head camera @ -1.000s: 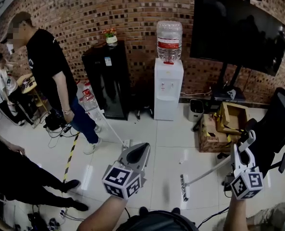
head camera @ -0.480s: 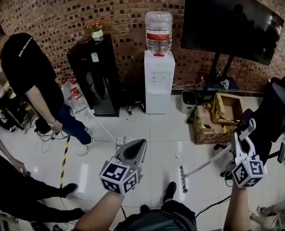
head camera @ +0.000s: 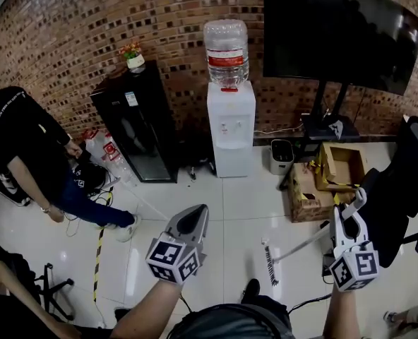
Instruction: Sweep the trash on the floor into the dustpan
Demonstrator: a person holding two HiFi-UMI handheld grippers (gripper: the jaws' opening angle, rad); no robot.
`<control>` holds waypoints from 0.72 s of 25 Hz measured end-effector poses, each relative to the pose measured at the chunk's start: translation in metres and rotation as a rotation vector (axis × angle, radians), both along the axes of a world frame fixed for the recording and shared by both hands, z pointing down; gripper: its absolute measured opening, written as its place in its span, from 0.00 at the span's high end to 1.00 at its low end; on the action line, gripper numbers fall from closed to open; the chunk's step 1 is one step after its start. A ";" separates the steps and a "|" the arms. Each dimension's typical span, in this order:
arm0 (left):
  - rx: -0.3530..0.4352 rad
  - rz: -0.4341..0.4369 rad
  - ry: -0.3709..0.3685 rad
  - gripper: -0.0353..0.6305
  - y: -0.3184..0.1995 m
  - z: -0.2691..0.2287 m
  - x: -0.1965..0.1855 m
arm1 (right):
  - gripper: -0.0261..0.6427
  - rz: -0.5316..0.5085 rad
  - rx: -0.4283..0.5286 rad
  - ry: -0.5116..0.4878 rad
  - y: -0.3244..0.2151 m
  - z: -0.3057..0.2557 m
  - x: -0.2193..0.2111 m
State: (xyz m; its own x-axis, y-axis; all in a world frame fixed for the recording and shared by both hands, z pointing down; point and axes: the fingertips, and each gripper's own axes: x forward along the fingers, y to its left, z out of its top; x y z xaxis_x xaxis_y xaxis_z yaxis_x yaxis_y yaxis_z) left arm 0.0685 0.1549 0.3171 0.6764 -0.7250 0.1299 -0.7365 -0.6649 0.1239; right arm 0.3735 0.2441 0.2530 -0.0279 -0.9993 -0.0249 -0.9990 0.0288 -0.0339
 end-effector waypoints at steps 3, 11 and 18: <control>0.002 0.022 -0.015 0.93 -0.030 0.004 0.037 | 0.82 -0.017 -0.005 -0.013 -0.030 0.009 0.026; 0.018 0.043 -0.046 0.93 -0.094 0.026 0.123 | 0.82 -0.031 -0.011 -0.027 -0.091 0.050 0.102; -0.037 0.087 -0.045 0.93 -0.146 0.075 0.140 | 0.82 0.035 -0.045 0.013 -0.141 0.103 0.124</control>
